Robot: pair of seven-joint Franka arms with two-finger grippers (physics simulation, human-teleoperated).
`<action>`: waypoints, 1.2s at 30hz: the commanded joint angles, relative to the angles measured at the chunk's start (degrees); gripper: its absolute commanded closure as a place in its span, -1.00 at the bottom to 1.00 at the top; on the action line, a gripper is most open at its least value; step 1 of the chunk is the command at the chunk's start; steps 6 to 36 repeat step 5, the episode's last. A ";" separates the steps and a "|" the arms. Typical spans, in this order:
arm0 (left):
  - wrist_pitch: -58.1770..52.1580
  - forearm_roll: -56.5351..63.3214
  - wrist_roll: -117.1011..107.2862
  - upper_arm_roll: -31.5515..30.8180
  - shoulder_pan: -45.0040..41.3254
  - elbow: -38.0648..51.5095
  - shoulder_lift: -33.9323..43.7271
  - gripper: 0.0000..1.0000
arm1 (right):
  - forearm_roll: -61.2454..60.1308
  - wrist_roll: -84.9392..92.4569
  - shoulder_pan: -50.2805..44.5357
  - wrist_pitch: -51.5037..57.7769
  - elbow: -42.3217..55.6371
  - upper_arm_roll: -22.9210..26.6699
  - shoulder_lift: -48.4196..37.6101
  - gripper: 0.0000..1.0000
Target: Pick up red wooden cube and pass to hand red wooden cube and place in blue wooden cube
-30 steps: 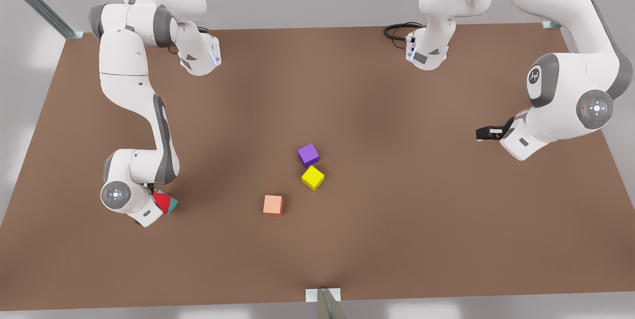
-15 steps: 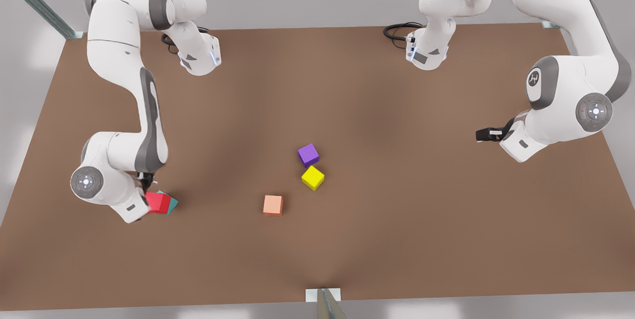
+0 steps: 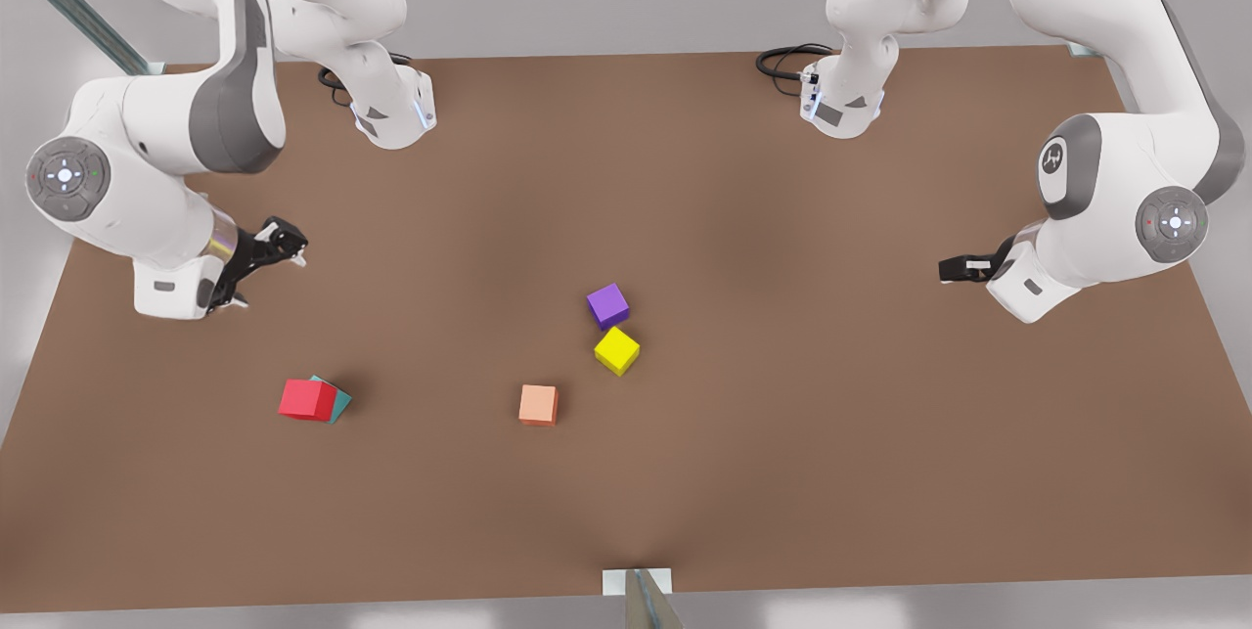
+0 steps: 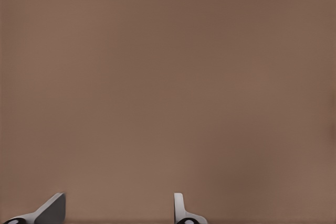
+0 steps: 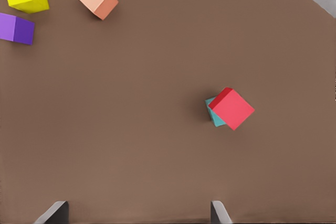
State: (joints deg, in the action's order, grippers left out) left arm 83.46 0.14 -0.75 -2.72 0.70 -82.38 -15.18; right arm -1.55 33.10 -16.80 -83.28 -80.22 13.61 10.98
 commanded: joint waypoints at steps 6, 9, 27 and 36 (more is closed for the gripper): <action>0.03 0.03 -0.04 -0.01 0.00 0.03 0.06 -1.00 | 2.52 -36.53 13.02 3.92 -0.02 -13.69 -1.05 -1.00; 0.03 0.03 -0.04 -0.01 0.00 0.03 0.06 -1.00 | 2.52 -36.53 13.02 3.92 -0.02 -13.69 -1.05 -1.00; 0.03 0.03 -0.04 -0.01 0.00 0.03 0.06 -1.00 | 2.52 -36.53 13.02 3.92 -0.02 -13.69 -1.05 -1.00; 0.03 0.03 -0.04 -0.01 0.00 0.03 0.06 -1.00 | 2.52 -36.53 13.02 3.92 -0.02 -13.69 -1.05 -1.00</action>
